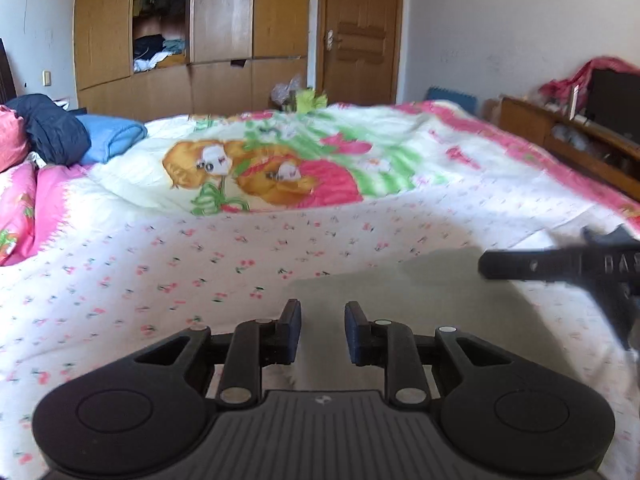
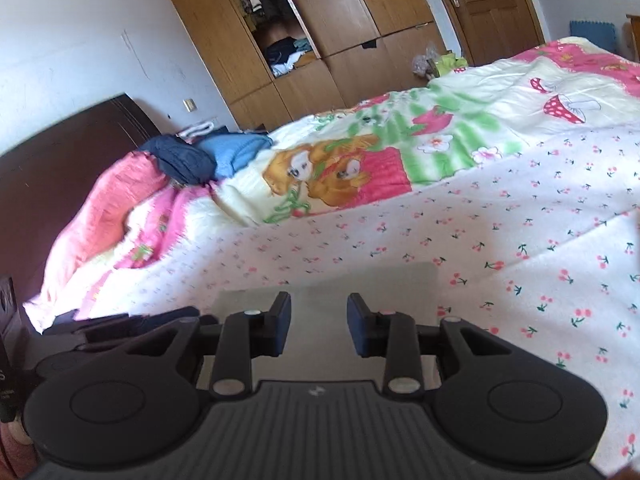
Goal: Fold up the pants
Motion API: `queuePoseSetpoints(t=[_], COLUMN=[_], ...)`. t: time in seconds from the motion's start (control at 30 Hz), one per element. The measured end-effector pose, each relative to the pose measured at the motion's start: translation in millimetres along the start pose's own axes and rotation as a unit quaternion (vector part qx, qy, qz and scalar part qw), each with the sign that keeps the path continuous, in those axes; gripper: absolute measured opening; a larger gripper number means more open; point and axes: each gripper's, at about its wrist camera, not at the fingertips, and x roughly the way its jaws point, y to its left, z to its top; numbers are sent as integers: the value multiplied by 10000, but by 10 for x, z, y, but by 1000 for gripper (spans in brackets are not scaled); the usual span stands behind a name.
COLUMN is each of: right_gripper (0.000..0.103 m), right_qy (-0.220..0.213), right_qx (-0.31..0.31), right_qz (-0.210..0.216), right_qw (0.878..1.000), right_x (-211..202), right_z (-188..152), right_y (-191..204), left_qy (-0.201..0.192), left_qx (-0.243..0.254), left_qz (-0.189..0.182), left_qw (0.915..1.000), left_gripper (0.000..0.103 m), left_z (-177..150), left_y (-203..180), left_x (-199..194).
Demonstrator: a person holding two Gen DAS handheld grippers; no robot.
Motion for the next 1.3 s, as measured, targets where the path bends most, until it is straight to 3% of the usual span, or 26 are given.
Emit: queuePoseSetpoints(t=[0.1, 0.23, 0.4, 0.53, 0.7, 0.8, 0.93, 0.97, 1.1, 1.3], right_gripper=[30, 30, 33, 33, 31, 31, 35, 40, 40, 40], right_qy=[306, 489, 36, 78, 451, 664, 420, 431, 1229, 662], right_qx=[-33, 109, 175, 231, 267, 402, 376, 326, 712, 717], right_qz=[-130, -144, -57, -98, -287, -453, -296, -342, -764, -528], right_qw=[9994, 9986, 9998, 9997, 9982, 9960, 9980, 9980, 9869, 9938], right_x=[171, 195, -307, -681, -800, -758, -994, -1010, -799, -1331], right_z=[-131, -270, -338, -614, -972, -1015, -999, -1027, -1137, -1113], right_y=[-88, -191, -23, 67, 108, 101, 235, 254, 152, 373], left_qy=[166, 210, 12, -184, 270, 382, 309, 330, 957, 768], left_qx=[238, 309, -23, 9, 109, 93, -134, -134, -232, -398], left_qz=[238, 336, 429, 300, 288, 409, 433, 434, 505, 435], left_qw=[9993, 9987, 9991, 9994, 9992, 9984, 9985, 9984, 9939, 9953], left_gripper=[40, 58, 57, 57, 57, 57, 57, 57, 57, 57], left_z=[-84, -201, -182, -389, -742, -829, -770, -793, -969, -1116], left_y=[-24, 51, 105, -17, -216, -282, -324, -337, -383, -515], left_x=[197, 228, -122, -543, -628, -622, -876, -927, -944, -1386])
